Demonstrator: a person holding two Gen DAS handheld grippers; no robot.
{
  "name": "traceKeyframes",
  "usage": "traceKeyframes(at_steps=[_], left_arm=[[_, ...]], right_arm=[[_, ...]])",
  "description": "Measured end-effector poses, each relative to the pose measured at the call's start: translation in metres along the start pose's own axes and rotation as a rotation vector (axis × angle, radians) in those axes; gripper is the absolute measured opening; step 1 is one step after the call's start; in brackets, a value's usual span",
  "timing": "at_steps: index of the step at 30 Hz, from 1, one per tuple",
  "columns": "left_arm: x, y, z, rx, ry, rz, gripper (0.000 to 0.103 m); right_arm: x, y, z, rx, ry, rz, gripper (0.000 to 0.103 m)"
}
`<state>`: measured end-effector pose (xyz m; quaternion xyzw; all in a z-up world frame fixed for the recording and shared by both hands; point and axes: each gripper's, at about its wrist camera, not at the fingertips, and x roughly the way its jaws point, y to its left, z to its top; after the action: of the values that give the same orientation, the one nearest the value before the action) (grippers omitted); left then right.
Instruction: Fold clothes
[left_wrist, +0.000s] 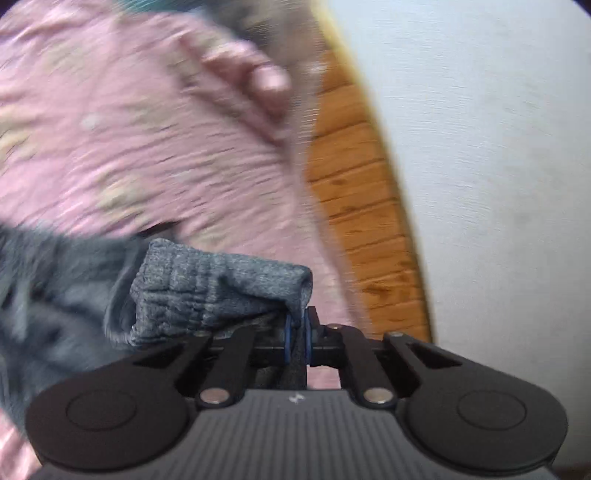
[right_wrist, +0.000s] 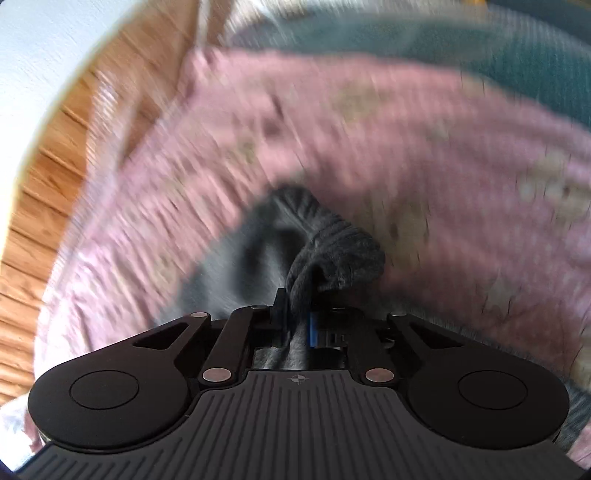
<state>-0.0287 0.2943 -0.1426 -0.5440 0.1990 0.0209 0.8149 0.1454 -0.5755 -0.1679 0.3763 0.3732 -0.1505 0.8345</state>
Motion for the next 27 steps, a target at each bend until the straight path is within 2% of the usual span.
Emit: traceKeyframes(at_steps=[1, 3, 4, 6, 8, 11, 12, 14, 16, 17, 18, 19, 20, 21, 22, 25, 26, 27], left_arm=[[-0.012, -0.022, 0.007, 0.083, -0.016, -0.08, 0.007], [-0.029, -0.022, 0.012, 0.145, -0.004, -0.086, 0.007], [-0.038, -0.021, 0.014, 0.174, 0.003, -0.087, 0.007], [-0.034, 0.025, 0.011, 0.088, 0.075, 0.025, 0.007], [-0.028, 0.067, 0.002, 0.035, 0.13, 0.192, 0.008], [-0.021, 0.1, -0.009, 0.009, 0.186, 0.313, 0.008], [-0.018, 0.101, -0.009, 0.008, 0.187, 0.324, 0.011], [-0.011, 0.099, -0.009, 0.001, 0.178, 0.341, 0.022], [-0.002, 0.093, -0.006, -0.005, 0.153, 0.346, 0.054], [0.004, 0.09, -0.004, -0.003, 0.145, 0.348, 0.055], [0.009, 0.085, -0.002, 0.007, 0.142, 0.347, 0.054], [0.015, 0.081, -0.001, 0.017, 0.139, 0.347, 0.029], [0.016, 0.069, 0.002, 0.055, 0.132, 0.336, 0.008], [0.017, 0.058, 0.006, 0.093, 0.125, 0.325, 0.009], [0.009, 0.045, 0.009, 0.128, 0.105, 0.286, 0.009], [-0.018, 0.025, 0.017, 0.147, 0.09, 0.185, 0.009], [-0.024, 0.029, 0.017, 0.153, 0.108, 0.188, 0.009], [-0.027, 0.04, 0.015, 0.142, 0.121, 0.226, 0.009]], right_arm=[[-0.021, 0.003, 0.002, -0.008, -0.046, 0.043, 0.005], [-0.065, 0.009, 0.004, -0.032, -0.127, 0.114, 0.005], [-0.082, 0.007, 0.001, -0.042, -0.152, 0.123, 0.005], [-0.101, -0.007, -0.01, -0.046, -0.158, 0.091, 0.005], [-0.099, -0.033, -0.028, -0.004, -0.11, 0.05, 0.005], [-0.084, -0.07, -0.059, 0.099, -0.019, 0.011, 0.005], [-0.08, -0.076, -0.067, 0.115, -0.002, 0.002, 0.014], [-0.075, -0.081, -0.076, 0.118, 0.006, -0.007, 0.018], [-0.069, -0.08, -0.075, 0.119, -0.005, 0.002, 0.038], [-0.066, -0.079, -0.072, 0.122, -0.009, 0.003, 0.039], [-0.063, -0.078, -0.069, 0.122, -0.01, 0.003, 0.039], [-0.06, -0.075, -0.066, 0.119, -0.008, 0.001, 0.029], [-0.063, -0.071, -0.061, 0.108, -0.023, 0.002, 0.013], [-0.072, -0.065, -0.057, 0.09, -0.05, 0.004, 0.002], [-0.08, -0.059, -0.052, 0.072, -0.078, 0.007, 0.002], [-0.125, -0.049, -0.046, 0.017, -0.155, 0.054, 0.002], [-0.13, -0.052, -0.049, 0.002, -0.147, 0.043, 0.002], [-0.13, -0.059, -0.054, -0.005, -0.128, 0.021, 0.002]])
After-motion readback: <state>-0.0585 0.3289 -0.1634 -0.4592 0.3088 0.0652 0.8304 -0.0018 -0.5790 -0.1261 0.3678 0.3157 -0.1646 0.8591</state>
